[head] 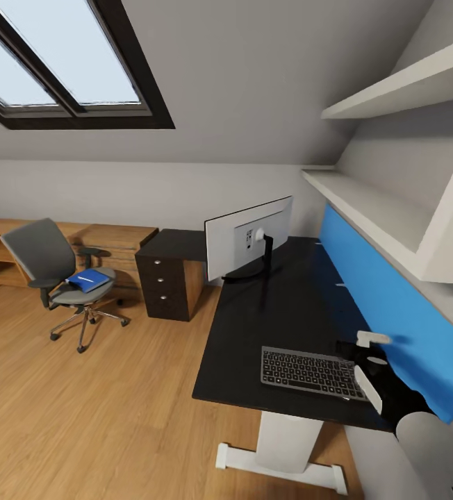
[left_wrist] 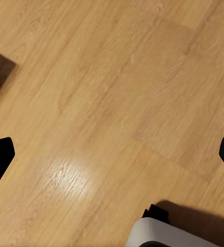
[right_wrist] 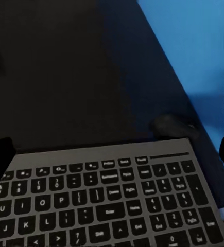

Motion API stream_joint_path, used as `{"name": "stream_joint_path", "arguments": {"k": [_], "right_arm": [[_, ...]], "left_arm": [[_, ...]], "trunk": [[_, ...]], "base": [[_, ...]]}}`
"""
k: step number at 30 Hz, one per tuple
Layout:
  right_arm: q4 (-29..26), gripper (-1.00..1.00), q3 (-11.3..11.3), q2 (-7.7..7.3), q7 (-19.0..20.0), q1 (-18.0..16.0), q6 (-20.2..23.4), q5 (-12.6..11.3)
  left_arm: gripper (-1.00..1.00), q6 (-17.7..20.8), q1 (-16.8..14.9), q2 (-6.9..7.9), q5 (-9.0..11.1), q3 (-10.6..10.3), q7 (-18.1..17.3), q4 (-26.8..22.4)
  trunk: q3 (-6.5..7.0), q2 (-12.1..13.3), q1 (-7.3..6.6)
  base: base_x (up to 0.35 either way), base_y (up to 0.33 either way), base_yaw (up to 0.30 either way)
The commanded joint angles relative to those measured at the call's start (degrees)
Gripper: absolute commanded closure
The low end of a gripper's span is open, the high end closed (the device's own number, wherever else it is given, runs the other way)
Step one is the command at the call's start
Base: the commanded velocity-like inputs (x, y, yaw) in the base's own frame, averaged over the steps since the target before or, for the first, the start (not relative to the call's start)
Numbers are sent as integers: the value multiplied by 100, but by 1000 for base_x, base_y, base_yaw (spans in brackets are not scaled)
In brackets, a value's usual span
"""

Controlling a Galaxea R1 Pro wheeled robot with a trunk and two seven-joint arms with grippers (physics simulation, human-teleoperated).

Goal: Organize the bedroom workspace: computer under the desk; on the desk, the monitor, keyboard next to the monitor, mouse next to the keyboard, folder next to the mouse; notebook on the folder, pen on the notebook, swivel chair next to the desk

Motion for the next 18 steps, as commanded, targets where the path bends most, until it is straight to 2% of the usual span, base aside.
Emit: {"name": "stream_joint_path", "arguments": {"k": [1, 5, 14, 18], "right_arm": [[63, -100, 38, -13, -42, -40, -12, -50], [257, -100, 37, -29, -11, -143, -119, -55], [326, -100, 37, -47, 125, -177, -154, -57], [333, -100, 30, -106, 397, -179, -157, -63]], "left_arm": [[-100, -25, -5, 6, 54, -49, 35, -2], [-100, -23, -5, 6, 54, -49, 38, -2], [-100, -25, -5, 6, 54, -49, 36, -1], [-100, -25, -5, 6, 54, -49, 34, -1]], "trunk": [[-13, -13, 3], [-13, -13, 3], [-13, -13, 3], [-13, -13, 3]], "base": [[0, 0, 0], [0, 0, 0], [0, 0, 0], [0, 0, 0]]}}
